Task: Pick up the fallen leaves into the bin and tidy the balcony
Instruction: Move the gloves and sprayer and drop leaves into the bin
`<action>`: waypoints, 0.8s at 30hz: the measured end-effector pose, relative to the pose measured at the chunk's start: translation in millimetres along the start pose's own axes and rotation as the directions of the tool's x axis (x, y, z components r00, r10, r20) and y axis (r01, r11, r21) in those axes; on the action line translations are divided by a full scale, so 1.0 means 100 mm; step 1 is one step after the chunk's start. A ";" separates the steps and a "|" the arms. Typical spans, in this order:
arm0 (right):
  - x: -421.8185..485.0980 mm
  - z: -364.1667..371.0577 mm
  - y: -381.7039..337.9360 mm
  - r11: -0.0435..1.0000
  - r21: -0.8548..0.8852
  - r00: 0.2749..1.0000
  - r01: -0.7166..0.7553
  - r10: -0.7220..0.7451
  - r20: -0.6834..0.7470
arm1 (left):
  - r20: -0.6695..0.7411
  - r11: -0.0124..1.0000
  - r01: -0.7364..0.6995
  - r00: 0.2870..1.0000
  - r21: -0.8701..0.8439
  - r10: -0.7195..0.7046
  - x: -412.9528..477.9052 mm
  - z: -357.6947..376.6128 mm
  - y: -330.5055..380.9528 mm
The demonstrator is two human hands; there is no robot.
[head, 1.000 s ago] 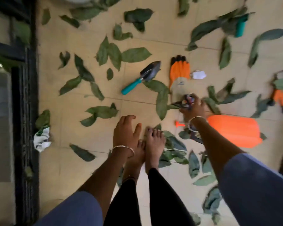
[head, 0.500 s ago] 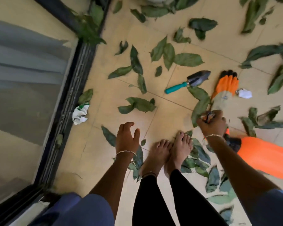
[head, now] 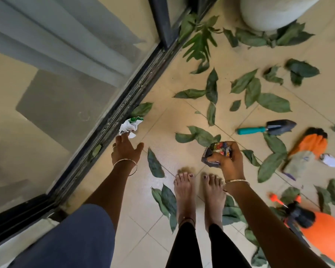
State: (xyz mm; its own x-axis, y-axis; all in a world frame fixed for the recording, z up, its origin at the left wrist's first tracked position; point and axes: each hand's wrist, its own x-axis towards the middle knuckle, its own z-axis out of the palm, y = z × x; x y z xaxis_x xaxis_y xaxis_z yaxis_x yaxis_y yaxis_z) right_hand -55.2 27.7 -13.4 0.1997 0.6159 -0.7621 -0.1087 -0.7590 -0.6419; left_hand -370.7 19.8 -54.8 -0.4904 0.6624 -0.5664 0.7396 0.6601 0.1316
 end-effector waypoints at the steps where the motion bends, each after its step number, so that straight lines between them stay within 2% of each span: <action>1: 0.08 0.05 0.00 1.000 0.008 0.999 0.008 -0.008 0.034 | 0.008 1.000 0.009 1.000 -0.011 -0.009 0.11 0.05 -0.04; 4: 0.25 0.14 -0.02 0.998 0.053 0.996 0.020 -0.024 0.081 | 0.067 0.998 -0.007 0.998 0.059 0.003 0.38 0.18 -0.07; 6: 0.37 0.24 -0.08 0.995 0.093 0.995 -0.023 0.014 0.094 | 0.079 0.994 -0.037 0.996 0.105 0.029 0.57 0.24 -0.08; 9: 0.55 0.35 -0.14 0.990 0.123 0.992 -0.064 0.049 0.118 | 0.020 0.993 -0.055 0.998 0.103 0.053 0.84 0.36 -0.06; 13: 0.80 0.49 -0.18 0.990 0.020 0.985 -0.141 0.138 0.103 | 0.005 0.974 -0.081 0.997 0.210 0.082 1.08 0.51 -0.08; 17: 0.93 0.67 -0.24 0.986 -0.007 0.980 -0.165 0.164 0.110 | -0.141 0.930 -0.175 0.963 0.322 0.231 1.13 0.60 -0.18; 19: 0.95 0.77 -0.25 0.987 -0.015 0.979 -0.159 0.160 0.125 | -0.129 0.901 -0.202 0.954 0.384 0.269 1.11 0.62 -0.24; 21: 0.96 0.86 -0.26 0.985 -0.002 0.972 -0.172 0.170 0.159 | -0.098 0.904 -0.207 0.961 0.374 0.260 1.07 0.63 -0.31; 24: 0.91 0.99 -0.28 0.985 -0.013 0.963 -0.172 0.171 0.206 | -0.079 0.969 -0.134 0.985 0.208 0.153 1.02 0.65 -0.43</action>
State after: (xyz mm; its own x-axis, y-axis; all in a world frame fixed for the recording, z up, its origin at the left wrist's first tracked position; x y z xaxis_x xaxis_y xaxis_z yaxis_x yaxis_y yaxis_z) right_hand -130.6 126.1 -72.7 -0.0267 0.5069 -0.8616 -0.1285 -0.8565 -0.4999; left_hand -422.5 36.4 -170.8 -0.4063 0.7816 -0.4732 0.8781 0.4772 0.0343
